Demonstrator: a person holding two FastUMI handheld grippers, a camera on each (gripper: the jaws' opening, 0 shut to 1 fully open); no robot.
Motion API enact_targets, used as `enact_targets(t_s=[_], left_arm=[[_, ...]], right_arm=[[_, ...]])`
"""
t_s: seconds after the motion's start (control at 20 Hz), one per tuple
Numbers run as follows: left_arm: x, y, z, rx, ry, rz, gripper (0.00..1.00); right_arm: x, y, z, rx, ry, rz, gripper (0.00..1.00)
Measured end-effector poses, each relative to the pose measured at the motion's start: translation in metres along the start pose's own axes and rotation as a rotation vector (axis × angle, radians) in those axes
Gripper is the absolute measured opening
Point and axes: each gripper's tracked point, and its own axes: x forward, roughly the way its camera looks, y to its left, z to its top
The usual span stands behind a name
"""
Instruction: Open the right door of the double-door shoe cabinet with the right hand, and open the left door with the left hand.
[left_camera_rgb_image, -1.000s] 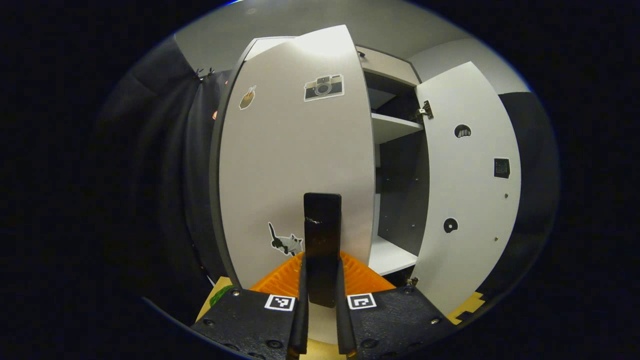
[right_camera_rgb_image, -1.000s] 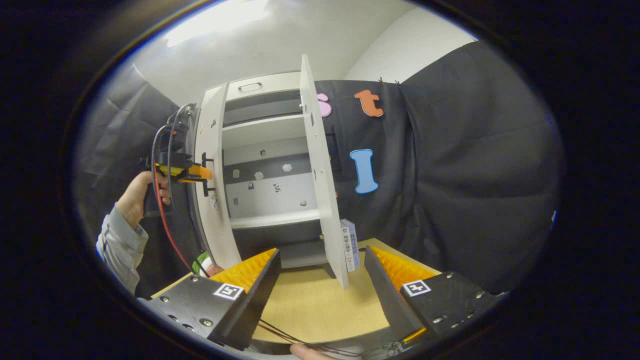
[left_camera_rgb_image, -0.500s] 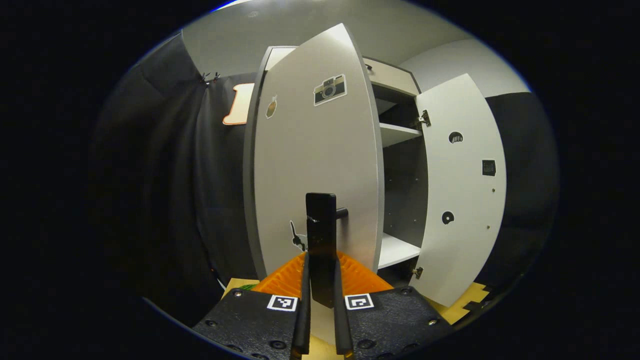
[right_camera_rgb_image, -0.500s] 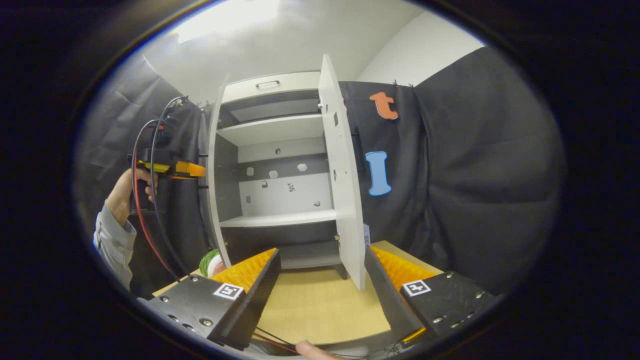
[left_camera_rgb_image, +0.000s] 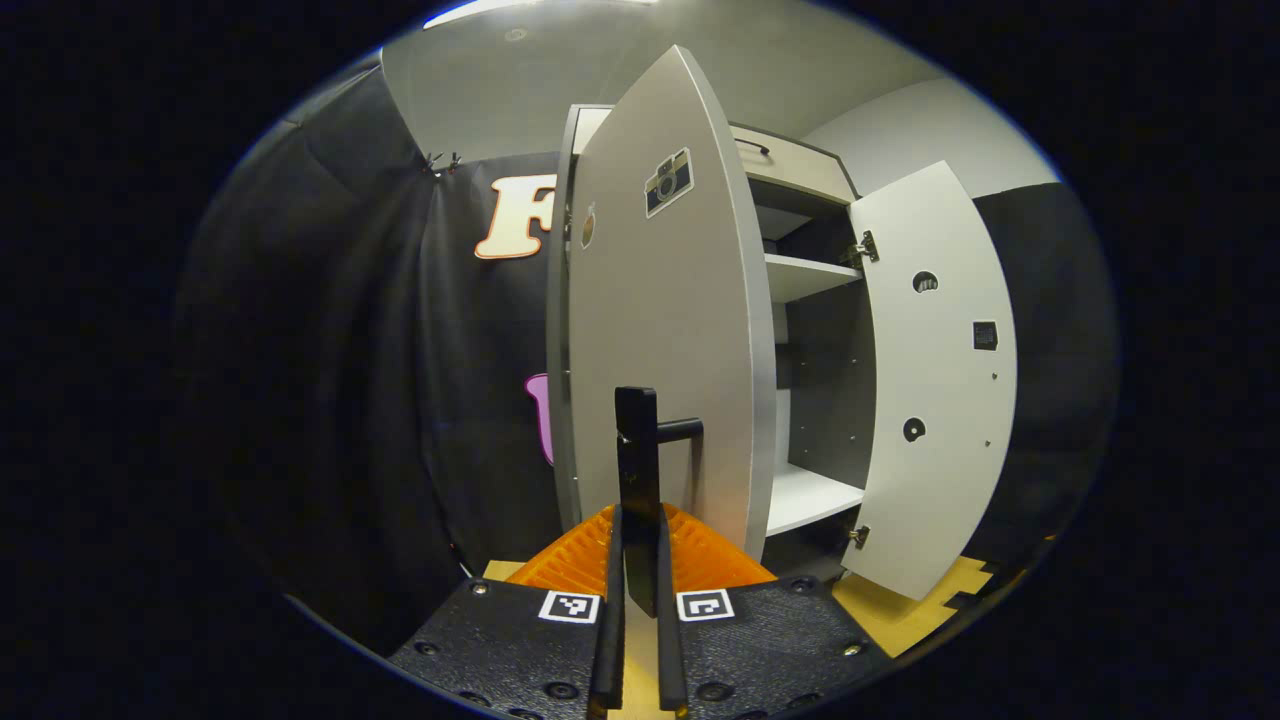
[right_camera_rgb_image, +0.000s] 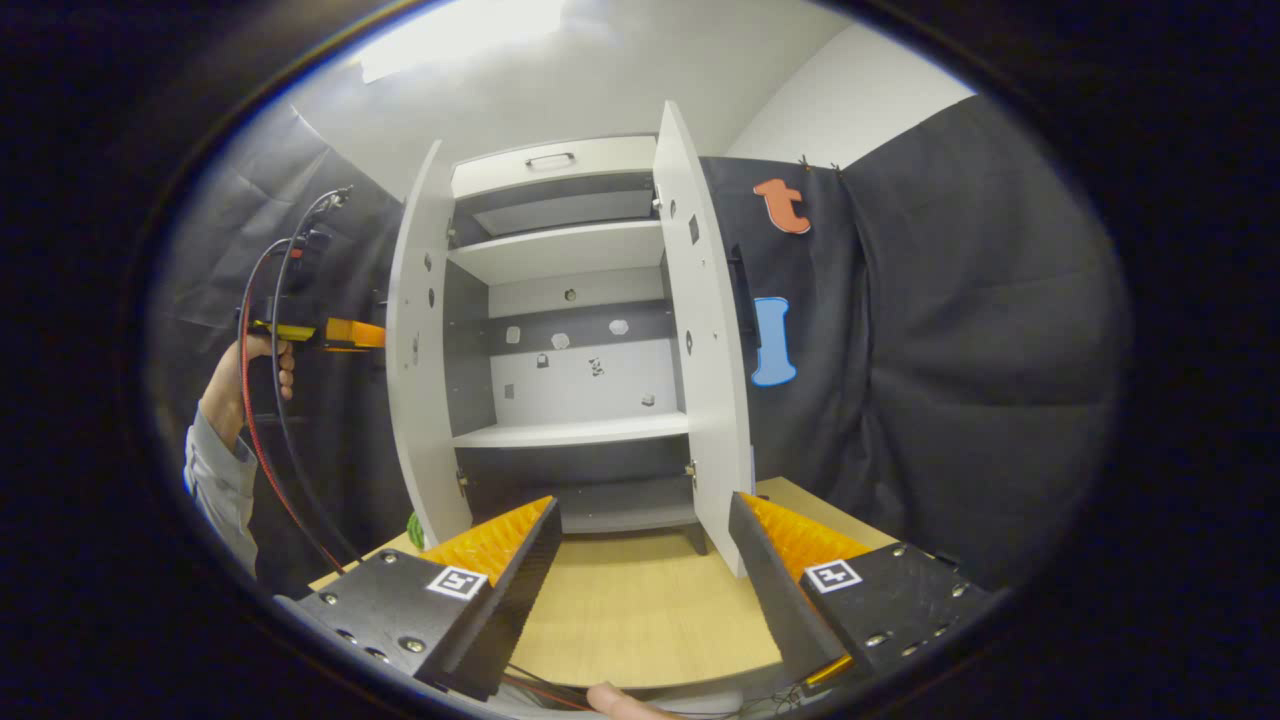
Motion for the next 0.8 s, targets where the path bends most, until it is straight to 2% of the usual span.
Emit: enact_targets(t_s=[0.2, 0.25, 0.45, 0.5, 0.55, 0.8], left_arm=[[-0.006, 0.020, 0.000, 0.024, -0.009, 0.017, 0.05], [-0.007, 0.027, 0.000, 0.024, -0.007, 0.027, 0.07], [-0.007, 0.060, -0.002, 0.020, -0.001, 0.107, 0.00], [-0.009, 0.059, 0.000, 0.001, -0.007, 0.091, 0.00], [-0.009, 0.055, 0.002, -0.009, -0.014, 0.069, 0.00], [-0.009, 0.057, 0.000, -0.013, -0.027, 0.058, 0.02]], right_arm=[[0.003, 0.002, -0.002, 0.007, -0.002, -0.002, 0.99], [0.005, 0.004, -0.003, 0.008, 0.000, 0.004, 0.99], [0.007, 0.006, -0.009, 0.010, 0.006, 0.008, 0.99], [0.008, 0.008, -0.010, 0.014, 0.007, 0.010, 0.96], [0.008, 0.008, -0.011, 0.016, 0.008, 0.013, 0.99], [0.007, 0.005, -0.002, 0.020, -0.011, 0.010, 1.00]])
